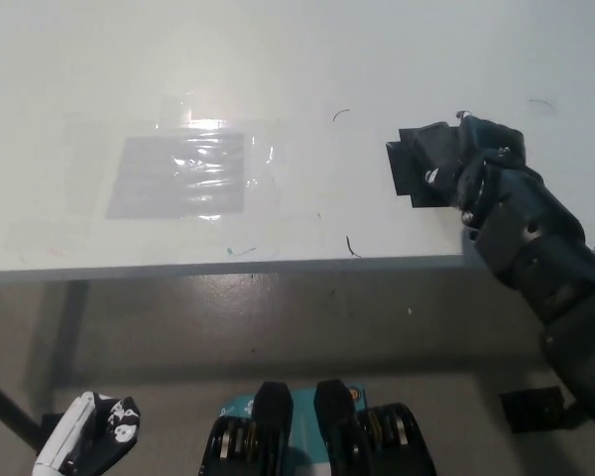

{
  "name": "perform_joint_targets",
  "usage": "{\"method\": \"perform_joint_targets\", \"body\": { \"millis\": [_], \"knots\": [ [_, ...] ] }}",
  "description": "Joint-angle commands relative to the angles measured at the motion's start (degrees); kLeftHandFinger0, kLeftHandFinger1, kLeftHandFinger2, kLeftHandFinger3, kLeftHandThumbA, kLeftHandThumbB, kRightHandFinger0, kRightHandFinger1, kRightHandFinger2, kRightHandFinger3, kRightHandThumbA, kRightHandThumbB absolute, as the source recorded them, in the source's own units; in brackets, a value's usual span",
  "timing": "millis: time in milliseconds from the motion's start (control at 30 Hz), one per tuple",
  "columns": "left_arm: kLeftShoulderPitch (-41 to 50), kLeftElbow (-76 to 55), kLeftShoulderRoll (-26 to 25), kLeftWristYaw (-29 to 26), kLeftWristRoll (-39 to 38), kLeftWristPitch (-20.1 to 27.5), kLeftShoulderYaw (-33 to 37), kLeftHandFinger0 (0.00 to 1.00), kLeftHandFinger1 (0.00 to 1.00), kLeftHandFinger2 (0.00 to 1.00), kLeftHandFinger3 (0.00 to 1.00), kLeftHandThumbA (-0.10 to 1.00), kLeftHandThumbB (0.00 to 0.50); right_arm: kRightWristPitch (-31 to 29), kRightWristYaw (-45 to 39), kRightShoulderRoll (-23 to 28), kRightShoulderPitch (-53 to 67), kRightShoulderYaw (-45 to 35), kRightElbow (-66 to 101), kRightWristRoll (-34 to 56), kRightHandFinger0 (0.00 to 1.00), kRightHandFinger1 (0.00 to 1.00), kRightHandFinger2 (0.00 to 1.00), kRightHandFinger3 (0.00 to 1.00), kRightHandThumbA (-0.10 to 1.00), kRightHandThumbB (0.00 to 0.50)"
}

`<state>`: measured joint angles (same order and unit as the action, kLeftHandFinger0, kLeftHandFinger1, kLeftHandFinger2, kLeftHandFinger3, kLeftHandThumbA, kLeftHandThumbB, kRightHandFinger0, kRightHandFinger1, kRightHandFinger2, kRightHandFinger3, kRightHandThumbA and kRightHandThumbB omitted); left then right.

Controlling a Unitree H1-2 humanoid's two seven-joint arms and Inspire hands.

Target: A whiteboard eraser is kept on the black marked spot on the table infront of the robot and the robot uses its right hand to swipe it back and forth on the table twice to clean it

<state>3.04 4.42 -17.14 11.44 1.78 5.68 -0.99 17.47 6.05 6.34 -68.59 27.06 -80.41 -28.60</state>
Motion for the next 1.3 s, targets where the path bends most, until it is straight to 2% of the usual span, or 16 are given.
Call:
{"method": "perform_joint_targets", "body": {
  "millis": [0,67,333,400,433,567,633,767,833,867,900,933,1000,1067,1100,1267],
  "knots": [
    [-0.32,-1.28,-1.44,0.19,-0.20,1.06,-0.52,0.00,0.00,0.00,0.00,-0.10,0.480,-3.11,-0.60,-0.55,-4.59,-6.11,6.22,5.72,1.00,1.00,1.00,1.00,0.98,0.500],
    [-0.27,-1.25,-1.36,0.17,-0.21,0.92,-0.50,0.00,0.00,0.00,0.00,-0.10,0.481,-5.93,-1.95,0.39,-3.63,-10.57,15.64,8.94,1.00,1.00,1.00,1.00,0.93,0.459],
    [-0.44,-0.96,-1.26,0.65,-0.30,1.22,0.02,0.00,0.00,0.00,0.00,-0.10,0.476,-6.08,-10.56,1.41,1.39,-30.44,58.83,30.87,1.00,1.00,1.00,1.00,1.00,0.500],
    [-0.47,-1.01,-1.28,0.51,-0.02,0.64,0.04,0.00,0.00,0.00,0.00,-0.10,0.482,-6.06,-9.06,1.05,1.29,-33.94,69.01,34.91,1.00,1.00,1.00,1.00,1.00,0.500],
    [-0.49,-0.93,-1.23,0.57,-0.32,0.36,-0.07,0.00,0.00,0.00,0.00,-0.10,0.482,-7.96,-7.65,1.83,1.14,-34.97,75.97,35.69,1.00,1.00,1.00,1.00,1.00,0.442],
    [-0.47,-0.29,-1.47,0.69,-0.12,1.32,0.07,0.00,0.00,0.00,0.00,-0.10,0.481,-9.85,-3.12,5.13,0.87,-38.00,94.26,35.28,1.00,1.00,1.00,1.00,1.00,0.443],
    [-0.37,-0.27,-1.98,1.17,0.02,1.13,0.30,0.00,0.00,0.00,0.00,-0.10,0.483,-7.66,-2.09,7.78,2.69,-41.53,109.09,42.20,1.00,1.00,1.00,1.00,1.00,0.423],
    [-1.34,0.48,-2.11,1.48,0.33,0.74,0.75,0.00,0.00,0.00,0.00,-0.10,0.480,-5.95,6.06,16.22,11.48,-44.63,132.31,56.68,1.00,1.00,1.00,1.00,1.00,0.496],
    [-1.81,1.01,-1.98,1.44,-0.08,0.38,0.55,0.00,0.00,0.00,0.00,-0.10,0.483,-18.35,7.15,24.12,20.32,-42.12,134.84,57.33,1.00,1.00,1.00,1.00,0.68,0.406],
    [-1.77,1.17,-2.03,1.44,-0.01,0.57,0.58,0.00,0.00,0.00,0.00,-0.10,0.484,-21.52,7.39,25.74,22.58,-41.40,134.84,58.36,1.00,1.00,1.00,1.00,0.65,0.389],
    [-1.49,1.54,-1.98,1.39,0.40,1.26,0.86,0.00,0.00,0.00,0.00,-0.10,0.487,-31.11,8.63,27.53,31.00,-37.80,134.84,59.55,1.00,1.00,1.00,1.00,0.67,0.375],
    [-1.43,2.10,-1.66,1.31,0.74,1.91,1.25,0.00,0.00,0.00,0.00,-0.10,0.488,-38.84,8.20,25.45,38.33,-32.87,134.84,56.32,1.00,1.00,1.00,1.00,0.78,0.293],
    [-1.33,2.65,-1.33,1.30,0.91,2.50,1.60,0.00,0.00,0.00,0.00,-0.10,0.482,-43.83,5.20,20.79,45.14,-27.61,134.84,51.39,1.00,1.00,1.00,1.00,0.89,0.246],
    [-0.44,3.11,-0.98,1.39,0.67,3.54,1.82,0.00,0.00,0.00,0.00,-0.10,0.481,-44.40,0.49,2.89,55.47,-19.42,134.84,36.96,1.00,1.00,1.00,1.00,1.00,0.418],
    [-0.28,3.23,-0.71,1.27,0.66,3.58,1.91,0.00,0.00,0.00,0.00,-0.10,0.481,-44.40,-0.42,-0.03,61.57,-13.88,134.84,35.33,1.00,1.00,1.00,1.00,1.00,0.470],
    [0.09,3.24,-0.26,0.85,0.59,3.31,2.08,0.00,0.00,0.00,0.00,-0.10,0.487,-44.40,-5.53,1.12,69.08,-9.30,134.84,39.61,1.00,1.00,1.00,1.00,1.00,0.473]
  ]
}}
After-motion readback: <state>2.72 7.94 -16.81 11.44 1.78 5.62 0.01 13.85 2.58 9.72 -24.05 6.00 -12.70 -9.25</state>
